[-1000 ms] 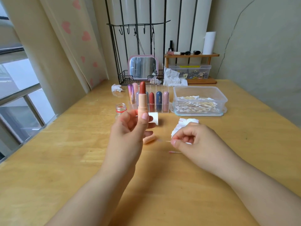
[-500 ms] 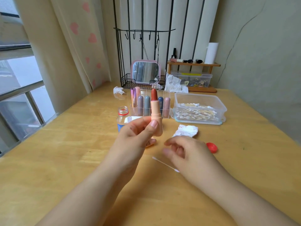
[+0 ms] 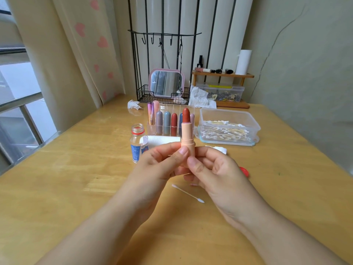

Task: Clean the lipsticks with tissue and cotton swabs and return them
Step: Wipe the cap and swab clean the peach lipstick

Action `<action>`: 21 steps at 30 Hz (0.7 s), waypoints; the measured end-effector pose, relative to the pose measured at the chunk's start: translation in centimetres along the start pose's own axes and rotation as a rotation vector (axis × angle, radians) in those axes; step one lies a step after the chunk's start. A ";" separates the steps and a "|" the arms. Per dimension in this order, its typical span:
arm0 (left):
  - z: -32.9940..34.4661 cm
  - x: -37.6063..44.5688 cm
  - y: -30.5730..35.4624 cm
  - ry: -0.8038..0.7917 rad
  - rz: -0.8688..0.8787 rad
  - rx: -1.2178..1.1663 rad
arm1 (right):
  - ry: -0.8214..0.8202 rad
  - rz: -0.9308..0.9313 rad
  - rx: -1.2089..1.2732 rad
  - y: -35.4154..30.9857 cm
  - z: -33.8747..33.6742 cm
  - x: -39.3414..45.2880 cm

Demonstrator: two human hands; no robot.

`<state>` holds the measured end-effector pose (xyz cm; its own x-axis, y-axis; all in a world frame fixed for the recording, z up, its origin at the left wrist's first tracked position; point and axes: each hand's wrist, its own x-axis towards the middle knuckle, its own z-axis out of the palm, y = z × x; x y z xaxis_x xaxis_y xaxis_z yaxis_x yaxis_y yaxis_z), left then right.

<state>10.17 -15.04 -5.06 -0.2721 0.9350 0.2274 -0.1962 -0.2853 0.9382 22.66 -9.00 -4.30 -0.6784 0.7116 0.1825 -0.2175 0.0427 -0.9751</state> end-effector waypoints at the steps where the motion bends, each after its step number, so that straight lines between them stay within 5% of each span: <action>1: 0.0 0.1 0.0 0.004 0.005 0.012 | 0.003 0.006 -0.006 0.0 0.0 0.0; 12: -1.3 0.6 0.1 0.068 0.002 0.174 | -0.038 0.072 -0.090 0.6 -0.3 0.1; 18: -2.7 1.5 -0.7 0.263 -0.036 0.347 | 0.180 0.035 -0.687 0.7 -2.7 1.2; 21: -3.3 1.7 -1.5 0.305 -0.049 0.569 | 0.105 0.064 -0.969 0.0 -3.7 1.2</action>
<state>6.90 -13.68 -6.95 -0.5471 0.8185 0.1752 0.2922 -0.0094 0.9563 24.42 -5.59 -4.60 -0.5924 0.7897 0.1598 0.5205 0.5265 -0.6723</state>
